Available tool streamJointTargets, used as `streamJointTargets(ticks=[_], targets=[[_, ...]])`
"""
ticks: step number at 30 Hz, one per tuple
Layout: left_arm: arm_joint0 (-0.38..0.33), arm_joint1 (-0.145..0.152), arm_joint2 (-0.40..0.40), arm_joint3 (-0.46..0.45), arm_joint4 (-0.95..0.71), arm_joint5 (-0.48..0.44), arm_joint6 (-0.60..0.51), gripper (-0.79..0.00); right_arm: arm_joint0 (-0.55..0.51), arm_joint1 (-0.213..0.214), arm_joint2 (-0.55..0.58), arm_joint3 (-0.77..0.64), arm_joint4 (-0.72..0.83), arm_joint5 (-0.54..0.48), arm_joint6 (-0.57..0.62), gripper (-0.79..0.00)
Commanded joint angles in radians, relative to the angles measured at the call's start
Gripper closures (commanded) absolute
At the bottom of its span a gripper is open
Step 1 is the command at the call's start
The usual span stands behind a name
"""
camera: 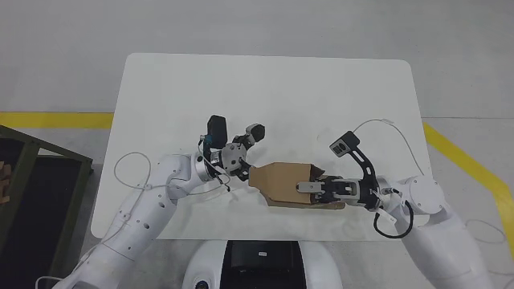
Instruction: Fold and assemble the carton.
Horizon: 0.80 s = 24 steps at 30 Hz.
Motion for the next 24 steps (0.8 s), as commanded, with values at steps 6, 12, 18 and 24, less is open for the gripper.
streamJointTargets(ticks=[6,12,18,24], targets=[[-0.001,-0.001,-0.007,0.001,-0.003,-0.008,-0.011,-0.785,0.005,0.000,-0.005,0.001,0.000,0.003,0.001,0.000],[-0.001,-0.002,-0.013,0.002,-0.001,-0.015,-0.019,-0.785,0.011,0.000,-0.008,0.005,0.000,0.004,0.007,0.000],[0.010,0.001,-0.039,-0.008,-0.009,-0.019,0.003,-0.785,0.011,0.003,0.011,0.024,-0.036,-0.003,-0.011,0.000],[0.043,0.018,-0.110,-0.026,0.007,-0.007,-0.006,-0.785,-0.008,0.012,0.043,0.029,-0.111,-0.002,-0.027,0.000]])
